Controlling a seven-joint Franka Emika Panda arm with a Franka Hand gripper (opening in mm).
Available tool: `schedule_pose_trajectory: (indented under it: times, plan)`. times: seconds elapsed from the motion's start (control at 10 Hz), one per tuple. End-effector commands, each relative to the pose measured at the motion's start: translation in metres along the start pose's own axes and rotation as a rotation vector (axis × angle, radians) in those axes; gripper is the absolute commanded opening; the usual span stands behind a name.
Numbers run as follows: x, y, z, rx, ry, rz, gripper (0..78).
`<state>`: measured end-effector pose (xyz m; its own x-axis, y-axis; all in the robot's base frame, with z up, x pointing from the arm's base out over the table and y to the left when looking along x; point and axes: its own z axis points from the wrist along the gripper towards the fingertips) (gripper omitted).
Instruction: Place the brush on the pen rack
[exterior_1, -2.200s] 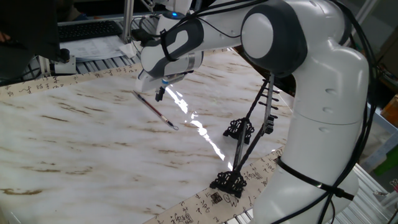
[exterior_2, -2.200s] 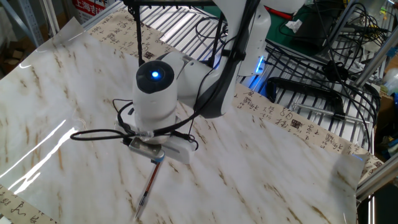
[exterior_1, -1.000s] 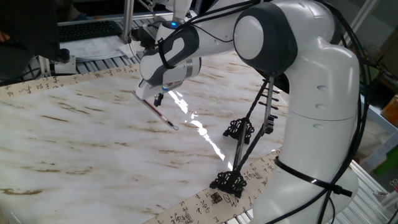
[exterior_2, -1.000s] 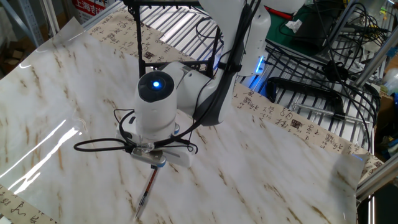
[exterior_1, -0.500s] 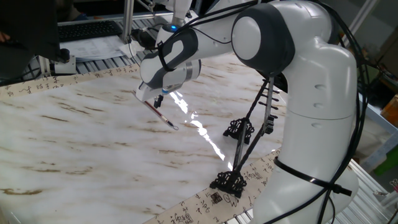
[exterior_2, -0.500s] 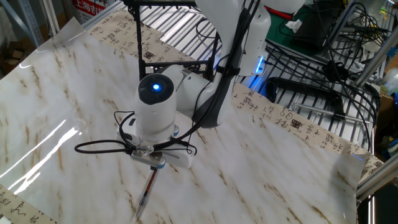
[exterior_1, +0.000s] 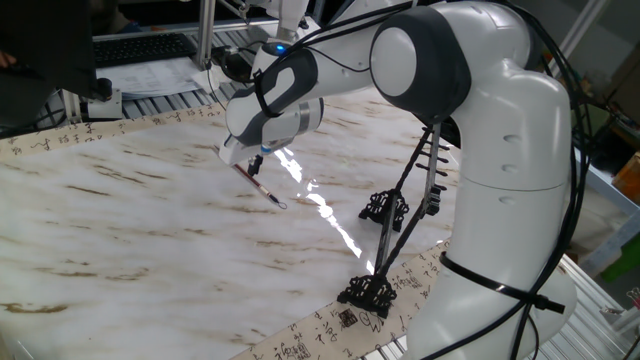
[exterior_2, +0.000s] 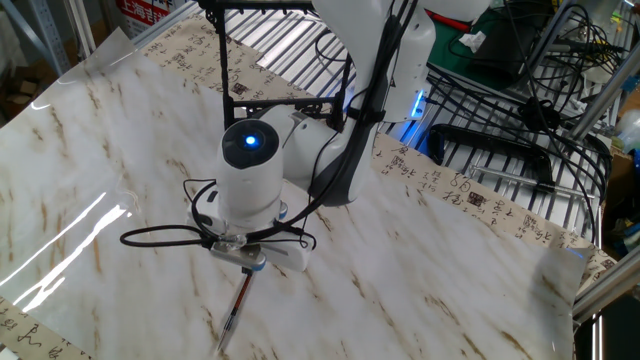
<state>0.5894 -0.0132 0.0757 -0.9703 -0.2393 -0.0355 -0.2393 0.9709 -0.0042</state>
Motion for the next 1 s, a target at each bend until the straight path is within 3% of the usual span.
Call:
schedule_pose_trajectory:
  times: [0.1, 1.0]
  plan:
    - [-0.0009, -0.001, 0.0021, -0.002, -0.01, 0.001, 0.0]
    - [-0.0003, -0.0007, 0.0022, 0.005, -0.008, 0.032, 0.0]
